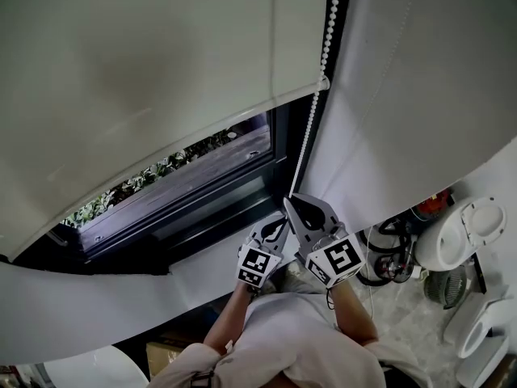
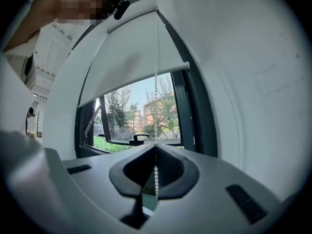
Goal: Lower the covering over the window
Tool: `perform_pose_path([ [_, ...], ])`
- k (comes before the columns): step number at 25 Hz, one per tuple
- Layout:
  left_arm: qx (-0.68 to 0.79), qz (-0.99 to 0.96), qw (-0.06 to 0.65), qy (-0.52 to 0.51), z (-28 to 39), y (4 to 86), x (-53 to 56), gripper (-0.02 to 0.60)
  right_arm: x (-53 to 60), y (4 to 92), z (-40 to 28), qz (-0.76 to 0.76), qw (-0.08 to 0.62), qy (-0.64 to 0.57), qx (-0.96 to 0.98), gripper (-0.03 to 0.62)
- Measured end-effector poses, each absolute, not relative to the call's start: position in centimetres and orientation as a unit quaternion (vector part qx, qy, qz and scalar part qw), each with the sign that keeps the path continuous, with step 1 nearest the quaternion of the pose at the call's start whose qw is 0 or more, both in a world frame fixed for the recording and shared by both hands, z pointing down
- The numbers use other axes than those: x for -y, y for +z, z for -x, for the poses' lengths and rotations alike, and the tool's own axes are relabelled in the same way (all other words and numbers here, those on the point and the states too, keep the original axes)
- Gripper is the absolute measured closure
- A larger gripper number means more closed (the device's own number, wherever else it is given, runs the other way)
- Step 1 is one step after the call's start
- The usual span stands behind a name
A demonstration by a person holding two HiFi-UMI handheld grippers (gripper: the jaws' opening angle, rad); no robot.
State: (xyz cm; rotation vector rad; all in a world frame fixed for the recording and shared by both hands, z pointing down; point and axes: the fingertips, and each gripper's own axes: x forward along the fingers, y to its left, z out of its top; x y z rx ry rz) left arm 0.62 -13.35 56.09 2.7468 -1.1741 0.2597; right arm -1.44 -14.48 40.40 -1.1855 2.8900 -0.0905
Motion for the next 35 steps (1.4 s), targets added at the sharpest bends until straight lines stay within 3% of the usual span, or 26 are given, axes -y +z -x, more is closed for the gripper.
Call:
perform_pose_path([
  [20,0.381,-0.909,0.117,0.123,-0.4,65.4,12.5,0.568,14.0,49.5,0.9,0.394,-0.060,-0.075,-0.914,0.597],
  [30,0.389,-0.907,0.111,0.115,-0.1,65.8,11.7,0.564,13.4,50.1,0.9,0.389,-0.060,-0.080,-0.916,0.597],
  [33,0.388,-0.908,0.120,0.106,0.1,64.4,11.6,0.456,13.5,50.1,0.7,0.387,-0.059,-0.080,-0.917,0.597],
  [35,0.389,-0.908,0.119,0.104,0.5,63.3,11.3,0.433,13.4,50.1,0.6,0.386,-0.059,-0.080,-0.917,0.597],
])
